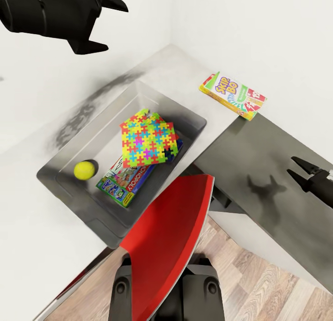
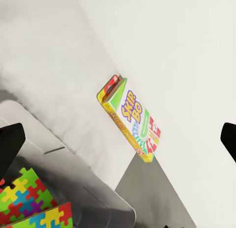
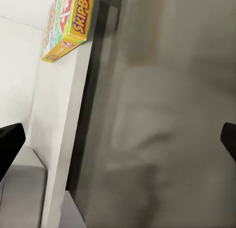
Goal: Put all the toys in the child's room - the three board games (two on the bed and one on the table), the two jigsaw puzzles on the table, and the tennis ball on the table - inside the toy box on the table in the child's room.
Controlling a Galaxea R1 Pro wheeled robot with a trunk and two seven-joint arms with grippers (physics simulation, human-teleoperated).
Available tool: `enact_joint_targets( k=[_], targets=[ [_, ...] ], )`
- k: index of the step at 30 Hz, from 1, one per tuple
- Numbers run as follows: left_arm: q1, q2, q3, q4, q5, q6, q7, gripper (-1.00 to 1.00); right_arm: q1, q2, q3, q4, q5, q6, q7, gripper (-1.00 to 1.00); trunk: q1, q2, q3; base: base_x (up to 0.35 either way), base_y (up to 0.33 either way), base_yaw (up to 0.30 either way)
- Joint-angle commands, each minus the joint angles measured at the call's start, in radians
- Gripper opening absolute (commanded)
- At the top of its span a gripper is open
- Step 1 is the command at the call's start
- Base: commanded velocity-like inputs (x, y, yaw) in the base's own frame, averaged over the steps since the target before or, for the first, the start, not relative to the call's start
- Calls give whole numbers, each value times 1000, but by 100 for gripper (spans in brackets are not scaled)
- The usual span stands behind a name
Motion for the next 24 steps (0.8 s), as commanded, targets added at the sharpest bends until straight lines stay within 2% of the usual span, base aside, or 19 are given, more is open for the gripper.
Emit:
enact_joint_targets(
  k=[1, 13, 24],
  targets=[
    [-1, 1, -4, 0, 5, 1, 6, 100, -1, 0, -1, 0, -8, 8, 1, 100, 1, -2, -1, 0, 0, 6],
    [-1, 1, -32, 0, 5, 0, 6, 100, -1, 0, -2, 0, -8, 9, 8, 100, 1, -2, -1, -3, -30, 3],
    [-1, 1, -40, 0, 5, 0, 6, 100, -1, 0, -2, 0, -8, 9, 10, 100, 1, -2, -1, -56, -195, 1]
  ],
)
